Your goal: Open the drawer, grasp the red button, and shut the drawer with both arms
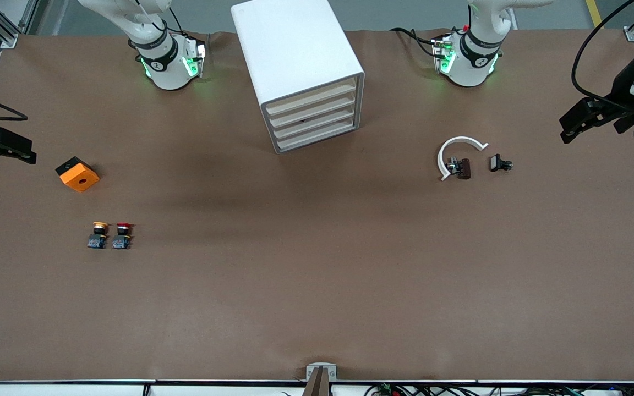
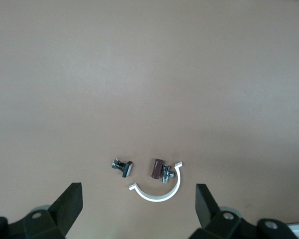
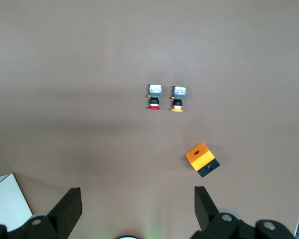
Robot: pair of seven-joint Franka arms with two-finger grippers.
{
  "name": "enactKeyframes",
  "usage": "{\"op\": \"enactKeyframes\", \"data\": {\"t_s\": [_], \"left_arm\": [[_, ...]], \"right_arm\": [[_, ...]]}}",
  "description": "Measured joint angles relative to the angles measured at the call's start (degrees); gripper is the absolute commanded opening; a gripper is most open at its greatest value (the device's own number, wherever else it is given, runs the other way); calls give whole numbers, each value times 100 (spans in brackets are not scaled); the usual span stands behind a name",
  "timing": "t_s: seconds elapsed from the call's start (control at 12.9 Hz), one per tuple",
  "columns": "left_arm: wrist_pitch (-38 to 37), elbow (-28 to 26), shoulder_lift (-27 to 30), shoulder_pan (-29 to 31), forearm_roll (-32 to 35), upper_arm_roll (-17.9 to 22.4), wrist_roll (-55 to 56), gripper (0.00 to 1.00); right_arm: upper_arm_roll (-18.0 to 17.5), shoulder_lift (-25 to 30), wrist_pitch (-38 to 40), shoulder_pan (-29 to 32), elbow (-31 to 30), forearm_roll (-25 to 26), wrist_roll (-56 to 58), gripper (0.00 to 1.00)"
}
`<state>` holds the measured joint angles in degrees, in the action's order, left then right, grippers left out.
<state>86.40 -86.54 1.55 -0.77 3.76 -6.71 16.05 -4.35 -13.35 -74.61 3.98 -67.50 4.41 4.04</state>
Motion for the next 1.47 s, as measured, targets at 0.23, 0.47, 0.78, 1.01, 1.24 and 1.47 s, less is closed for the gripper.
{"op": "enactKeyframes", "data": {"t_s": [0.23,0.47,0.78,1.01,1.24,1.47], "left_arm": [[0,-241,200,4,-138,186,-178,100],[0,-349,319,1,-156,219,-252,100],[0,-391,326,-4,-161,218,-256,100],[0,-452,317,-16,-161,210,-298,100],[0,-481,299,-19,-161,205,-602,100],[-47,-482,299,-22,-161,180,-669,100]], "right_arm": [[42,64,-5,97,-176,-304,-3,100],[246,369,-236,-89,-608,-376,5,100],[839,1201,-825,-558,-1766,-381,6,100],[915,1539,-894,-555,-2107,-385,9,100],[916,1674,-965,-552,-2304,-388,9,100],[921,1738,-1009,-509,-2400,-434,9,100]]}}
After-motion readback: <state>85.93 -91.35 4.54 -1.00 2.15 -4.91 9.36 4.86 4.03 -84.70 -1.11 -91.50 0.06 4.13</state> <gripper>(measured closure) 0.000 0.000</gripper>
